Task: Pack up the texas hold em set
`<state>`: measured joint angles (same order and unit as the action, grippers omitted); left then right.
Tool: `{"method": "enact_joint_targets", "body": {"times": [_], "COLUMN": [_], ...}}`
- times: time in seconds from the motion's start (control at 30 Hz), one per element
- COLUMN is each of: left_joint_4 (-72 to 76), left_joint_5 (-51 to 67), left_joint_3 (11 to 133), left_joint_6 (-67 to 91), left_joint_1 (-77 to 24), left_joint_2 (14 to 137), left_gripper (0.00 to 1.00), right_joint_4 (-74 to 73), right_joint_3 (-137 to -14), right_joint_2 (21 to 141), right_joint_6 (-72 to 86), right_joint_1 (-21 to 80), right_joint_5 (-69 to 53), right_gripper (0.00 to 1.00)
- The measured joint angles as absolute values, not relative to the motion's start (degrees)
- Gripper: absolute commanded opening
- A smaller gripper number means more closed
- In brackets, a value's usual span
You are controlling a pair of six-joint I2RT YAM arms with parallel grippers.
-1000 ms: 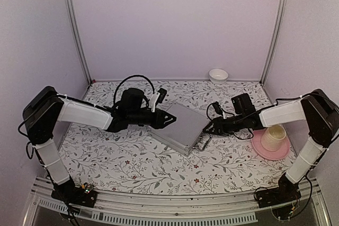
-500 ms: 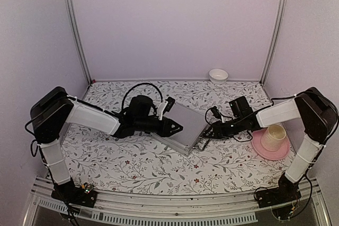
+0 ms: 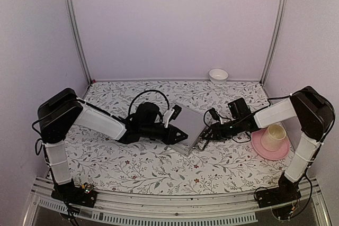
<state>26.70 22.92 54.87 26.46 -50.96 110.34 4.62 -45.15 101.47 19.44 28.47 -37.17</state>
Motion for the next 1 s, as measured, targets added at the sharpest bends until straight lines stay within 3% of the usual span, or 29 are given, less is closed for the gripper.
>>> {"method": "enact_joint_targets", "body": {"times": [1.0], "left_joint_4": [30.98], "left_joint_5": [21.54], "left_joint_3": [52.45], "left_joint_6": [27.09], "left_joint_1": [-50.98], "left_joint_2": [110.21], "left_gripper": [0.27], "right_joint_4": [8.27], "right_joint_3": [-43.77], "right_joint_2": [101.71], "right_joint_6": [24.60], "right_joint_1": [28.49], "right_joint_5": [-43.53], "right_gripper": [0.45]}}
